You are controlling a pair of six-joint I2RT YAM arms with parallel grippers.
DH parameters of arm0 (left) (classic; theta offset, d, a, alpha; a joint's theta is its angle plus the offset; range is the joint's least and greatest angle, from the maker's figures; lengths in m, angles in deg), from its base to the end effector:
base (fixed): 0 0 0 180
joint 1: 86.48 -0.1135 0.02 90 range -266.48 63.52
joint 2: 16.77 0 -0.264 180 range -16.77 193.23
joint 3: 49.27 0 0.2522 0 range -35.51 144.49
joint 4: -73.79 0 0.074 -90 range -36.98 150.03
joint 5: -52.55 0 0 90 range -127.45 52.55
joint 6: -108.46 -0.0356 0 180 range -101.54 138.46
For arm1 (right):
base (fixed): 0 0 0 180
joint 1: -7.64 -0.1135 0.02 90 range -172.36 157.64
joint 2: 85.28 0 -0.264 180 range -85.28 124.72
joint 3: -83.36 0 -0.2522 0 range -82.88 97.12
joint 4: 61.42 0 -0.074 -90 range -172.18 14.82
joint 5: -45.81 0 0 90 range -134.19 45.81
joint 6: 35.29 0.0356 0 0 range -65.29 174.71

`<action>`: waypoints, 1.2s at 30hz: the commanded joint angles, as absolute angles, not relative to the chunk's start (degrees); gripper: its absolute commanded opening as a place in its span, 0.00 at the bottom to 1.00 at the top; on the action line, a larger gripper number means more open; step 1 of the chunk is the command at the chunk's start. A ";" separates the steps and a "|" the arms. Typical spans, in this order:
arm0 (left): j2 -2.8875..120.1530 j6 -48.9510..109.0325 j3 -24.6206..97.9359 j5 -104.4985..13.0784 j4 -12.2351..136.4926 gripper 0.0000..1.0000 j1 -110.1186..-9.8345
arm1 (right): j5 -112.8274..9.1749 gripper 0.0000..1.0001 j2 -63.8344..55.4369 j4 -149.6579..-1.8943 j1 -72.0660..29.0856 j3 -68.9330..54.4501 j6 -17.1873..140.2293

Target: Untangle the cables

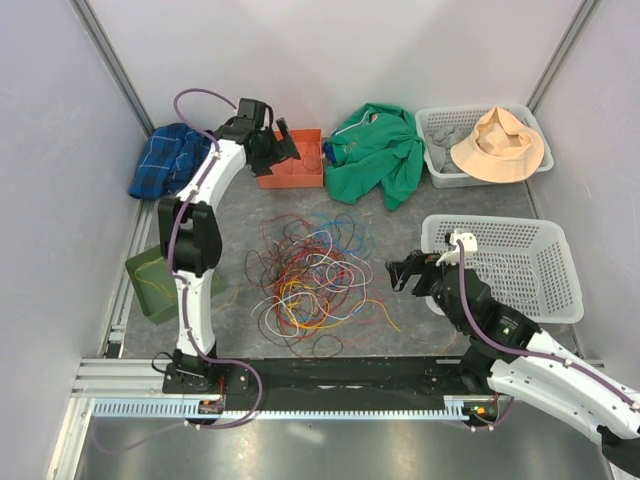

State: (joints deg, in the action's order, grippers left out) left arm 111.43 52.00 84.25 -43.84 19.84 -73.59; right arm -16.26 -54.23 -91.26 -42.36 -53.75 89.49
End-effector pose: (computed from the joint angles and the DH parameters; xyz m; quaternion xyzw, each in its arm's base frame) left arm 0.4930 -0.1169 0.2623 -0.1480 0.9225 -0.1869 0.3036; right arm 0.1034 0.0973 0.2688 0.0366 0.7970 0.2404 0.5529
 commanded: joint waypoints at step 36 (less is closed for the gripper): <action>66.08 74.36 1.40 -21.80 49.82 0.95 -41.39 | -16.50 0.98 -55.93 -94.52 -42.37 -56.86 92.32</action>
